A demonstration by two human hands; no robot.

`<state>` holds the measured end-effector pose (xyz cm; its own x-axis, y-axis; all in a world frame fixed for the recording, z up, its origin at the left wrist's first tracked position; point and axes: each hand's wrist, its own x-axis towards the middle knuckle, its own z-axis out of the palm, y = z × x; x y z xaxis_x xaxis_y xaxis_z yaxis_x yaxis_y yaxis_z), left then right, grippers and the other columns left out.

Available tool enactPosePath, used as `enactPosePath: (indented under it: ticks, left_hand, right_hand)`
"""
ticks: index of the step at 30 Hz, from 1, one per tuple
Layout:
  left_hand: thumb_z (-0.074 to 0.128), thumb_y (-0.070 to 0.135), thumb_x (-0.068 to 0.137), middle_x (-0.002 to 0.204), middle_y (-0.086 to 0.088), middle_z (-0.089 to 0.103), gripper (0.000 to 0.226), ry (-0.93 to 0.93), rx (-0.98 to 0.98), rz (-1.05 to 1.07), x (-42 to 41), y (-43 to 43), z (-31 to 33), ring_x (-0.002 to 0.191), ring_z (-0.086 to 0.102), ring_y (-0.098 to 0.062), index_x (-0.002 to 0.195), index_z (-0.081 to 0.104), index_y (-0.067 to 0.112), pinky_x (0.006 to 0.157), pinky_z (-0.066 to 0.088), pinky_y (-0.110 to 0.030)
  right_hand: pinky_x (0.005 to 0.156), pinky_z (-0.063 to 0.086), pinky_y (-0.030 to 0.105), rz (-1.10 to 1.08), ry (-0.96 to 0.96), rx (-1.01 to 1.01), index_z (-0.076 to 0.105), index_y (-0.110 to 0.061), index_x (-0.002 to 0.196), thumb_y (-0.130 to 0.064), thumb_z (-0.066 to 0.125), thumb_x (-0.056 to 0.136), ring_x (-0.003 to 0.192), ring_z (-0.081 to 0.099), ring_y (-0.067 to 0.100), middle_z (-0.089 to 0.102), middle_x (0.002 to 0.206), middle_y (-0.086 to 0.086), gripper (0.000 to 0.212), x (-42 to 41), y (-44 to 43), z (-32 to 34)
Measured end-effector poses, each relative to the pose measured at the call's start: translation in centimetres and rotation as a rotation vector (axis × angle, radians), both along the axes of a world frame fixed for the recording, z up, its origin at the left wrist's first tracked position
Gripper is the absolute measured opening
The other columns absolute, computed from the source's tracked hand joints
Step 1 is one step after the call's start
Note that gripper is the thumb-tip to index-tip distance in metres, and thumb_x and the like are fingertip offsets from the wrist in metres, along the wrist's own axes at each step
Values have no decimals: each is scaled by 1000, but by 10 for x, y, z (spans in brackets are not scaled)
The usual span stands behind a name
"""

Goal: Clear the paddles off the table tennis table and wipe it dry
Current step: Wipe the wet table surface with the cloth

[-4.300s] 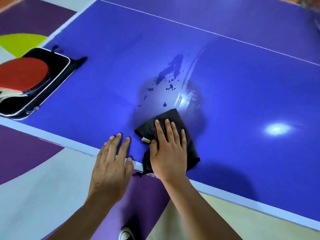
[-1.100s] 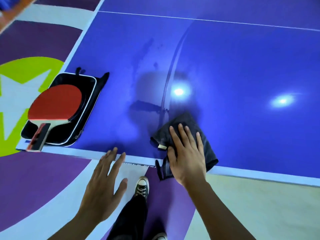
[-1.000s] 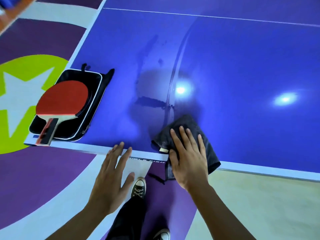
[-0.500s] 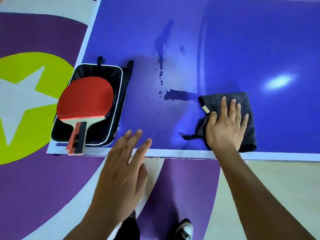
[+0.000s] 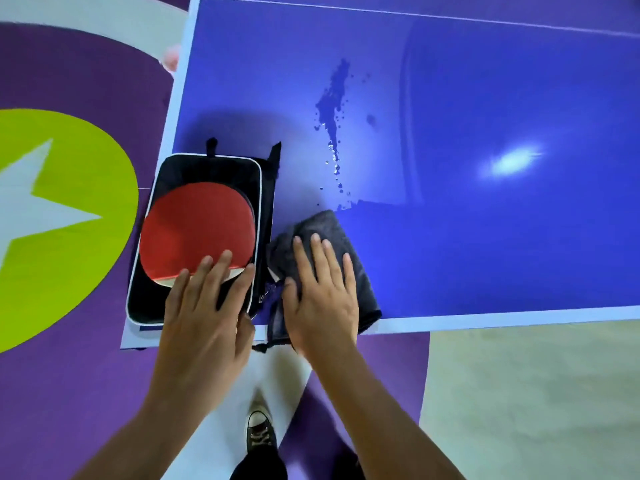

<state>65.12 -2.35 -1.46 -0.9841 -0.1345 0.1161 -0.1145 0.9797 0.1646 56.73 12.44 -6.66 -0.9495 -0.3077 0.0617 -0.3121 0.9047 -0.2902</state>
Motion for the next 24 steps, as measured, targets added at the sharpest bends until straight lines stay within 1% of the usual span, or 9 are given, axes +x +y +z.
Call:
enactPosePath:
  ticks: [3, 6, 10, 12, 15, 17, 19, 21, 24]
  left_hand:
    - [43, 29, 87, 156, -18, 43, 61, -31, 34, -22, 0, 0, 0, 144, 40, -39, 145, 55, 13, 117, 30, -59]
    - [42, 34, 87, 154, -15, 46, 63, -49, 82, -31, -1, -1, 4, 142, 43, -37, 146, 54, 15, 116, 31, -56]
    - [43, 32, 88, 150, -12, 51, 60, -25, 111, -38, -5, -6, 10, 138, 47, -34, 145, 54, 15, 114, 32, -52]
    - [43, 32, 89, 148, -11, 53, 59, -26, 122, -43, -4, -7, 11, 136, 49, -33, 144, 54, 14, 112, 33, -51]
    - [43, 28, 89, 145, -9, 56, 55, -35, 128, -42, -6, -10, 11, 132, 52, -33, 141, 57, 14, 109, 36, -50]
    - [43, 25, 90, 139, -9, 59, 50, -33, 127, -38, -9, -11, 11, 128, 55, -33, 135, 61, 13, 104, 38, -49]
    - [45, 23, 90, 130, -8, 62, 45, -4, 136, -25, -14, -13, 13, 119, 58, -32, 130, 63, 15, 98, 41, -49]
    - [47, 22, 89, 116, -6, 64, 40, 32, 147, -5, -20, -15, 15, 105, 59, -33, 124, 65, 16, 90, 43, -50]
    - [52, 21, 86, 99, -4, 61, 30, 65, 148, 19, -33, -19, 22, 88, 57, -33, 111, 67, 17, 82, 42, -49]
  right_hand:
    - [128, 5, 43, -220, -8, -6, 30, -29, 161, -44, 29, 101, 156, 19, 17, 26, 169, 1, 62, -43, 54, -3]
    - [128, -1, 44, -507, -71, 27, 22, -30, 163, -45, 28, 103, 158, 10, 18, 16, 171, 2, 62, -91, 103, 4]
    - [127, -2, 50, -705, -94, 18, 17, -22, 164, -44, 29, 103, 159, 5, 21, 12, 172, 6, 66, -112, 80, 8]
    - [127, -4, 50, -596, -68, 50, 16, -19, 164, -45, 31, 99, 159, 5, 22, 12, 171, 8, 72, -101, 34, 7]
    - [127, -6, 47, -227, -42, 76, 15, -20, 165, -44, 27, 95, 159, 3, 21, 10, 172, 7, 74, -79, -34, 6]
    - [127, -7, 46, -60, -76, 86, 11, -22, 165, -45, 19, 95, 159, -2, 18, 6, 172, 4, 74, -76, -52, 9]
    - [128, -7, 43, 50, -88, 84, 11, -26, 165, -47, 14, 94, 158, -2, 15, 6, 172, 1, 74, -85, -39, 12]
    - [128, -5, 40, 62, -68, 68, 16, -31, 164, -50, 15, 92, 158, 3, 14, 11, 172, -1, 74, -100, -5, 12]
    - [128, -3, 42, -248, -48, 78, 19, -32, 163, -51, 24, 95, 158, 9, 17, 14, 171, 1, 71, -132, 61, 11]
